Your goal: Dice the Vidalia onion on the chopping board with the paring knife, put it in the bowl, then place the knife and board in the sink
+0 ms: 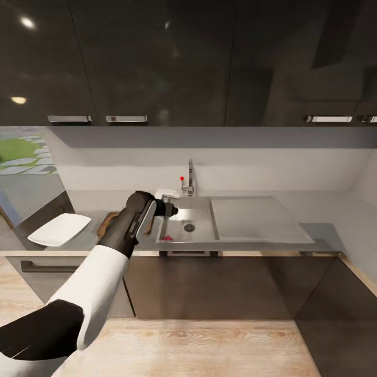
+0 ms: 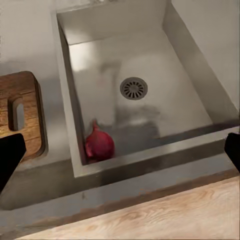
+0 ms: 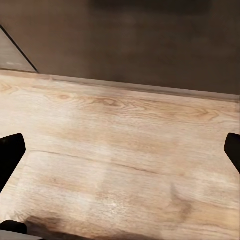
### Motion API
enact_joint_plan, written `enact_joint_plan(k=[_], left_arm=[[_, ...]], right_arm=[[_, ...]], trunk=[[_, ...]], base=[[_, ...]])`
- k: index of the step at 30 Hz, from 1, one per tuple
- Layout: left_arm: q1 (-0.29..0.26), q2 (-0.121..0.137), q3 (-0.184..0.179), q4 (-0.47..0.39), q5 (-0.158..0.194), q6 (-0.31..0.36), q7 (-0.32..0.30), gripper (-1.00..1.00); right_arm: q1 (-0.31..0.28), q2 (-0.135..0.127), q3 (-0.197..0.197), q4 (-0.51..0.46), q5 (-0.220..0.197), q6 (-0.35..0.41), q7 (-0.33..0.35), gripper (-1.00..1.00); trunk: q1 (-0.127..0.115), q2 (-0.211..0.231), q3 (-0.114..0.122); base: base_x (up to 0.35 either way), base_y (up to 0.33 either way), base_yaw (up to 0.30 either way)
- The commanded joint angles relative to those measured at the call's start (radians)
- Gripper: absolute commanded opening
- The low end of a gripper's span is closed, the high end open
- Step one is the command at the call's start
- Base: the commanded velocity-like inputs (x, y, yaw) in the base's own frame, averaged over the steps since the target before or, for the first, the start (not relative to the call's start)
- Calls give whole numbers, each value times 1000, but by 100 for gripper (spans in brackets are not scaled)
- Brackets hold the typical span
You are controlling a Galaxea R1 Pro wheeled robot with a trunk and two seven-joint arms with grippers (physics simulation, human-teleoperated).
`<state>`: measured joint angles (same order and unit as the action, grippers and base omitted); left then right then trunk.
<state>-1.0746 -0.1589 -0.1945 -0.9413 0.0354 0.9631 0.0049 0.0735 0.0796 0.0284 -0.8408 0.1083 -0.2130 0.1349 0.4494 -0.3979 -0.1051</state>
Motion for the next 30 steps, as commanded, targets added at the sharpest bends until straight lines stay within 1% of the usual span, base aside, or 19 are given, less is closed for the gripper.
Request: enact_joint_plan(k=[1,2,4,6,7,10,11,14,15,16,18,20,23,25,28,30], left_arm=[[-29,-1,0,45,11,-19,1,100],[-49,-1,0,89,16,-47,1,100],[-71,-2,-1,157,23,-91,1,100],[-79,-1,-3,197,25,-107,1,100],[-83,0,-4,252,28,-119,1,100],[-84,2,-4,306,45,-128,0,100],[-84,3,-4,310,50,-128,0,100],[-84,9,2,324,93,-131,1,100],[-84,10,3,325,98,-131,1,100],[-84,13,4,325,112,-131,1,100],[-83,16,7,325,122,-132,1,100],[-82,17,14,326,126,-132,1,100],[-81,19,46,328,129,-132,1,100],[-81,22,59,329,130,-132,1,100],[-80,29,72,333,130,-131,1,100],[-79,31,82,357,130,-132,1,100]], right_arm=[[0,0,-2,-1,10,-2,2,100],[0,0,-2,-1,9,-2,2,100],[0,1,-2,-1,8,-2,2,100],[0,1,-2,-2,7,-1,2,100],[0,1,-2,-1,6,-1,2,100],[0,2,-2,-1,6,1,3,100],[0,2,-2,-1,6,1,3,100],[0,1,-2,-1,5,1,3,100],[0,1,-2,-1,5,1,3,100],[0,1,-2,-1,5,1,3,100],[0,1,-2,-1,5,1,3,100],[0,1,-2,-1,5,2,3,100],[0,2,-2,-1,5,2,3,100],[0,2,-2,-1,5,3,3,100],[0,2,-2,-1,5,3,3,100],[0,2,-2,-1,5,3,4,100]], trunk=[[1,-2,-2],[1,-2,-2],[1,-2,-2],[1,-2,-2],[1,-2,-2],[1,-2,-1],[1,-2,-1],[1,-2,2],[1,-2,3],[1,-2,4],[1,-2,5],[1,-2,6],[1,-2,6],[1,-2,6],[1,-2,6],[1,-2,6]], base=[[0,0,0],[0,0,0],[0,0,0],[0,0,0],[0,0,-25],[0,0,-119],[0,0,-184],[0,0,-223],[0,0,-239],[0,0,-246],[0,0,-190],[0,0,-83],[0,0,-32],[0,0,-13],[0,0,-5],[56,-30,-2]])
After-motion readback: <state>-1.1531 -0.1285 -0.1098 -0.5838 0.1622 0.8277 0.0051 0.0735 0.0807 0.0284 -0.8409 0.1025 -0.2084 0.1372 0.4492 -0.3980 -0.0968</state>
